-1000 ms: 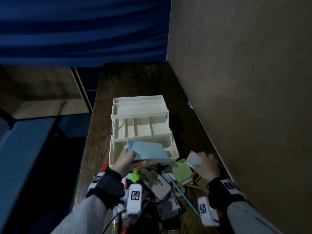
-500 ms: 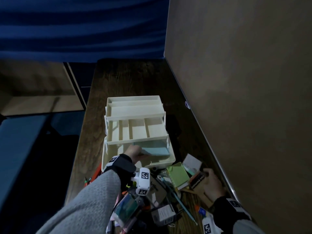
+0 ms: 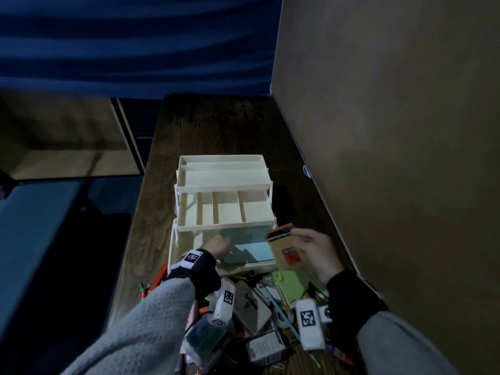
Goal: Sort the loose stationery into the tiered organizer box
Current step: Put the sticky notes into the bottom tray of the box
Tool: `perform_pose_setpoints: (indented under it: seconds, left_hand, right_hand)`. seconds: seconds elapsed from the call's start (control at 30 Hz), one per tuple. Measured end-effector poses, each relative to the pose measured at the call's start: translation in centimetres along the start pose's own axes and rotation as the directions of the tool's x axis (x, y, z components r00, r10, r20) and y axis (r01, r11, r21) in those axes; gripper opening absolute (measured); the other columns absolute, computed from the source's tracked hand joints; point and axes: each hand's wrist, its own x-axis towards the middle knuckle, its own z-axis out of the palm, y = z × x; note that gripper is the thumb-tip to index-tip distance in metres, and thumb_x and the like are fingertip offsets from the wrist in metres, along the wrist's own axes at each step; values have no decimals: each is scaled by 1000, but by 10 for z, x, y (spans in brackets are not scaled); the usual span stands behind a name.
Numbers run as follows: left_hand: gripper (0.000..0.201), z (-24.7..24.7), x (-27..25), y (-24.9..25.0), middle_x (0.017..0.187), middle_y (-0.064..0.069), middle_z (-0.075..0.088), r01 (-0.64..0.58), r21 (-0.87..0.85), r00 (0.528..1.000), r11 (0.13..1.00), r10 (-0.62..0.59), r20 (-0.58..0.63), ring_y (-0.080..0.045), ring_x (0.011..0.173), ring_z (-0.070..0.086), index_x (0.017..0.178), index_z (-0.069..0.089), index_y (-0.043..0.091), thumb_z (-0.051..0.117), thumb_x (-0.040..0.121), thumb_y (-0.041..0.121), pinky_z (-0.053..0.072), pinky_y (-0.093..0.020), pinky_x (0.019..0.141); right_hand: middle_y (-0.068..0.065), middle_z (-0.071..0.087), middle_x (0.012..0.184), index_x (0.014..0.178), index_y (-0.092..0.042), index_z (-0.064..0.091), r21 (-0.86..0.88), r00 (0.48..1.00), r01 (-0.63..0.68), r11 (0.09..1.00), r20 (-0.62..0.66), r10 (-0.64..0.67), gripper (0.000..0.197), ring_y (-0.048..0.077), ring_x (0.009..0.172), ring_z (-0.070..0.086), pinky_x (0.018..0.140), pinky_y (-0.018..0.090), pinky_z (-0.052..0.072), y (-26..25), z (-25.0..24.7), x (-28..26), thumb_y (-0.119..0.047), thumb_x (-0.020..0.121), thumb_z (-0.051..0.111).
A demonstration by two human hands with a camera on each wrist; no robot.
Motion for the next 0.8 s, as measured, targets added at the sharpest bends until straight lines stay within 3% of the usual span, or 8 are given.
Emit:
perform_pose_setpoints:
  seconds: [0.07, 0.17, 0.33, 0.47, 0.6, 0.67, 0.73, 0.8]
  left_hand:
    - [35, 0, -5, -5, 120, -17, 62, -41, 61, 999, 997, 42, -18, -27, 96, 63, 127, 51, 2, 37, 100, 18, 53, -31, 72]
    - [38, 1, -12, -11, 133, -15, 56, -124, 196, 984, 973, 145, -99, -26, 110, 59, 134, 47, 7, 39, 98, 16, 48, -29, 85]
    - [29, 11, -18, -6, 112, -7, 67, -202, 330, 979, 922, 197, 48, -23, 90, 66, 113, 62, 13, 41, 98, 24, 53, -31, 78]
    - [40, 28, -2, 2, 127, -19, 59, -166, 378, 982, 911, 118, 145, -33, 113, 57, 132, 44, 7, 38, 99, 28, 46, -35, 89]
    - [46, 41, 11, 8, 142, -24, 40, -44, 409, 999, 911, 41, 16, -39, 127, 44, 139, 33, 7, 39, 96, 23, 38, -43, 105]
    - [47, 41, 13, 10, 143, -27, 31, 11, 350, 1000, 937, -2, -26, -43, 129, 39, 139, 30, 7, 38, 95, 19, 34, -47, 108]
    - [46, 39, 14, 13, 142, -27, 34, 14, 280, 1000, 960, -13, -7, -44, 127, 40, 140, 29, 7, 38, 95, 16, 37, -47, 106]
    - [45, 35, 11, 17, 129, -28, 47, -28, 127, 997, 991, 19, 68, -40, 112, 52, 139, 32, 4, 40, 95, 9, 46, -46, 95]
  right_hand:
    - [12, 63, 116, 127, -8, 57, -111, 984, -72, 991, 156, 89, 39, 27, 108, 59, 94, 41, 50, -3, 28, 8, 5, 90, 51]
    - [13, 61, 122, 129, -8, 56, -293, 975, -76, 953, 180, 134, 41, 27, 112, 57, 99, 39, 49, -3, 56, 22, 6, 91, 46]
    - [13, 53, 137, 129, -6, 57, -562, 995, 53, 826, 96, 1, 40, 27, 127, 48, 103, 28, 38, 3, 72, 26, 3, 92, 43]
    - [10, 50, 138, 126, -6, 59, -694, 971, 239, 679, 179, -158, 35, 23, 129, 45, 106, 25, 32, 16, 61, 11, -2, 96, 42]
    - [1, 50, 113, 105, -12, 64, -662, 915, 399, 635, 243, -321, 25, 16, 111, 48, 92, 24, 37, 32, 36, -13, -7, 96, 42]
    - [-2, 50, 104, 97, -17, 62, -684, 913, 408, 604, 317, -258, 17, 14, 100, 52, 85, 27, 42, 43, 26, -25, -14, 97, 45]
    - [-1, 50, 110, 103, -20, 57, -713, 900, 386, 585, 429, -71, 11, 15, 100, 53, 88, 32, 46, 53, 22, -34, -24, 96, 50]
    - [2, 41, 130, 128, -22, 46, -738, 850, 357, 573, 511, 128, 38, 21, 116, 48, 89, 32, 43, 63, 24, -38, -35, 93, 54]
